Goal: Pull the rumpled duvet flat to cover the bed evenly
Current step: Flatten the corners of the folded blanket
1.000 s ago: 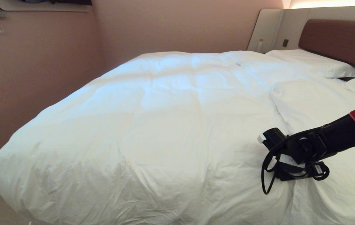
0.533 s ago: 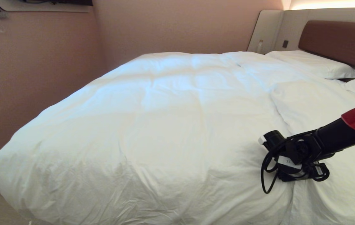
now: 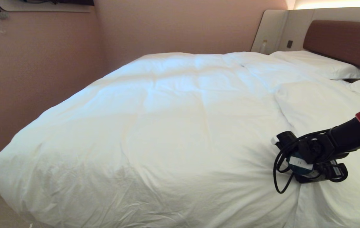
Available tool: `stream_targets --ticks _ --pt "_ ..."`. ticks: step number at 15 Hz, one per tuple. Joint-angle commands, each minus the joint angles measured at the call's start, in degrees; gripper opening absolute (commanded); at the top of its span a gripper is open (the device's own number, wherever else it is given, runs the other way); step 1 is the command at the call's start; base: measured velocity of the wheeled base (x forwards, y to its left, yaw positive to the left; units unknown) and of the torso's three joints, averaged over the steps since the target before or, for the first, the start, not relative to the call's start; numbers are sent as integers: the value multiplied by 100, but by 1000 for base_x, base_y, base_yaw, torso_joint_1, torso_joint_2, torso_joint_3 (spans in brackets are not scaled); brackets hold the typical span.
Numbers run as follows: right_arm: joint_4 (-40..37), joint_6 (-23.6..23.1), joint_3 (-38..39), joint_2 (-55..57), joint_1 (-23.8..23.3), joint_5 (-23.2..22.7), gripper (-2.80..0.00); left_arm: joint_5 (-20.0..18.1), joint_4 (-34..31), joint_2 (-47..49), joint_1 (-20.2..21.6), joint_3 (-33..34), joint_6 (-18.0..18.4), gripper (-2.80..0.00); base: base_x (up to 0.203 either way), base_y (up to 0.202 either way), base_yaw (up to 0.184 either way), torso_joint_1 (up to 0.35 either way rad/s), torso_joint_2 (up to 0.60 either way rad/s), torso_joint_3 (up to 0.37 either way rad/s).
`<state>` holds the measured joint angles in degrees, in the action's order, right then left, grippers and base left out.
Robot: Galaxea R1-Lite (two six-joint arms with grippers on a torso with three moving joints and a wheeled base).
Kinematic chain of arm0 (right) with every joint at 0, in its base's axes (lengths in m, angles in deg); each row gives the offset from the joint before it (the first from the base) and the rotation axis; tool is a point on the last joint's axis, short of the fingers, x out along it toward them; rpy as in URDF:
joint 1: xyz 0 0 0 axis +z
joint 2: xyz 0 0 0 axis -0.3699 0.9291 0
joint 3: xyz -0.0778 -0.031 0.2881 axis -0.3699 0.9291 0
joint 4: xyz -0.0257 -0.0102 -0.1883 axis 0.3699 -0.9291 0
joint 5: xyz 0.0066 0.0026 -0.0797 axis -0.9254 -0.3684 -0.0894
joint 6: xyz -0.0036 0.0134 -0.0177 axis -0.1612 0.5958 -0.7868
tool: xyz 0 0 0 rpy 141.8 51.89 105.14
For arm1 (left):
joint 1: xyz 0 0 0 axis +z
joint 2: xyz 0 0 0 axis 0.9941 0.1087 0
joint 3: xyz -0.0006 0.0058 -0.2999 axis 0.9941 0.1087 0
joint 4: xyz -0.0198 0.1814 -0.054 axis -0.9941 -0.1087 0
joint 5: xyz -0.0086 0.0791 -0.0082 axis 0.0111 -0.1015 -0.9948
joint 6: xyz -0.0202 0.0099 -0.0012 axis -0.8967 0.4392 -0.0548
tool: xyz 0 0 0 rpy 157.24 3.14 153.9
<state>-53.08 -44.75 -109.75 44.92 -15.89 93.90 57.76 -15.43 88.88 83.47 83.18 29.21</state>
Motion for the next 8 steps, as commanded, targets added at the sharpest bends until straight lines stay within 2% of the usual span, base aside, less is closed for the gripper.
stream_targets --ticks 1,5,8 --pt "-75 1 3 -32 -51 139 0 3 -3 1 3 -1 0 -280 0 0 0 0 0 0" --pt "-178 -113 3 -6 -333 174 0 3 -3 1 1 -1 0 -280 0 0 0 0 0 0" --pt "-150 -114 -8 123 -371 166 0 3 -3 1 0 -1 0 -280 0 0 0 0 0 0"
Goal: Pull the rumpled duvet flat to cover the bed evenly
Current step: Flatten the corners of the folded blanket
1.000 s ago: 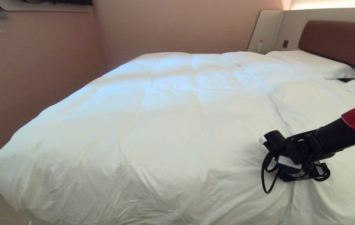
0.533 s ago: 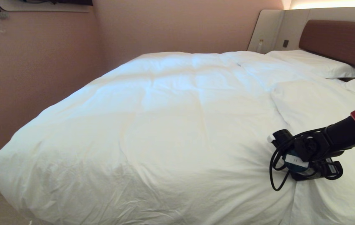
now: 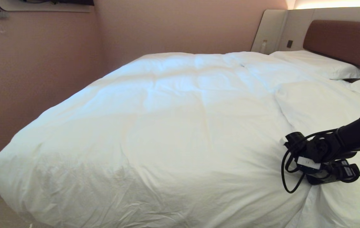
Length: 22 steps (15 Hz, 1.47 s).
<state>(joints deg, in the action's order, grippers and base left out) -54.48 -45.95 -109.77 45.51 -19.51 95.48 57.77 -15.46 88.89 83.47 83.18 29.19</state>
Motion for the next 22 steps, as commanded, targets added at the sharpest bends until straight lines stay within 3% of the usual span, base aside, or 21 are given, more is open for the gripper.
stream_targets --ticks 1,9,10,18,22 --pt "10 7 -20 120 -8 8 0 2 -1 1 3 -1 2 -280 0 0 0 0 0 0" --pt "-22 33 -38 93 -70 -1 0 2 -1 1 3 -1 2 -280 0 0 0 0 0 0" --pt "-20 33 -47 65 -61 -1 -280 2 -1 1 -6 -1 2 -280 0 0 0 0 0 0" --pt "-115 7 2 -563 -12 -9 -280 2 -1 1 3 -1 2 -280 0 0 0 0 0 0" --pt "-712 -5 -29 -1352 -18 -10 -280 2 -1 1 3 -1 2 -280 0 0 0 0 0 0"
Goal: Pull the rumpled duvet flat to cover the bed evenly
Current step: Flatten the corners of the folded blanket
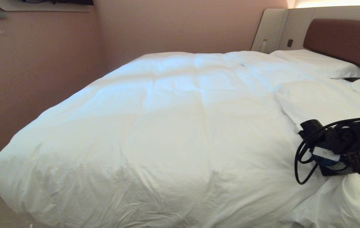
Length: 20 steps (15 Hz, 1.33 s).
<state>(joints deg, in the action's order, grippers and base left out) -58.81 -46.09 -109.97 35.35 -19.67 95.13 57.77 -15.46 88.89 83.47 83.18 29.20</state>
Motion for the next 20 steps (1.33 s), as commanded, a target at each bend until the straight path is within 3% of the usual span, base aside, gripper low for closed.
stream_targets --ticks 1,3,7,11,16,20 --pt "-448 -34 -27 -551 -24 31 -280 2 -1 0 3 -1 1 -280 0 0 0 0 0 0" --pt "-643 -277 -31 -968 -122 41 -280 2 -1 0 3 -1 1 -280 0 0 0 0 0 0" --pt "-668 -1522 13 -1650 -679 153 -280 2 -1 0 3 -1 1 -280 0 0 0 0 0 0" --pt "-627 -2377 -148 -2142 -1245 167 -280 2 -1 0 -3 -1 1 -280 0 0 0 0 0 0" --pt "136 -4045 -219 -2827 -1893 161 -280 2 -1 0 -6 -1 1 -280 0 0 0 0 0 0" --pt "332 -4529 -221 -2987 -2224 114 -280 -1 -1 0 0 -1 1 -280 0 0 0 0 0 0"
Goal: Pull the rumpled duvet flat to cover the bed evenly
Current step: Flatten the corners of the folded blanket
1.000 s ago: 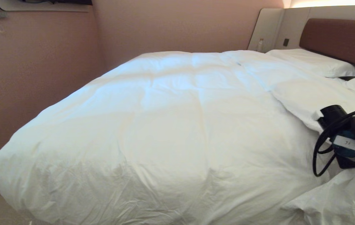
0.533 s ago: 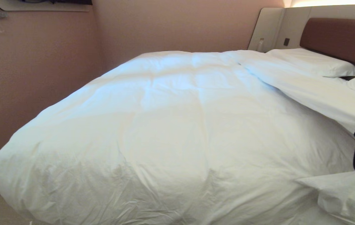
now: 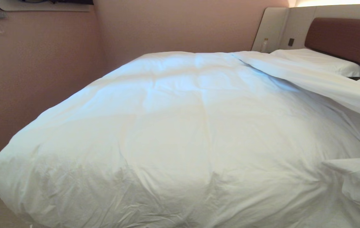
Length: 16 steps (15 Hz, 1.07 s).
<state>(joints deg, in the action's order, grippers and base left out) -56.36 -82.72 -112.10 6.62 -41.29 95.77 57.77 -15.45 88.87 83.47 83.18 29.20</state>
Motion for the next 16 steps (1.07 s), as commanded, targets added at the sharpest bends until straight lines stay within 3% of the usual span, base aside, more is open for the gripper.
stream_targets --ticks 1,9,11,13,16 --pt "87 -914 -12 -106 -110 48 -280 3 -1 2 1 -1 1 -280 0 0 0 0 0 0" --pt "186 -1287 -24 144 -1132 -384 -280 3 -1 2 3 -1 1 -280 0 0 0 0 0 0" --pt "193 -1283 -25 173 -1179 -471 -280 3 -1 2 3 -1 1 -280 0 0 0 0 0 0" --pt "234 -1219 -18 225 -1268 -798 -280 3 -1 2 3 -1 1 -280 0 0 0 0 0 0" --pt "539 -1117 -45 331 -1651 -1746 -280 3 -1 2 3 -1 1 -280 0 0 0 0 0 0"
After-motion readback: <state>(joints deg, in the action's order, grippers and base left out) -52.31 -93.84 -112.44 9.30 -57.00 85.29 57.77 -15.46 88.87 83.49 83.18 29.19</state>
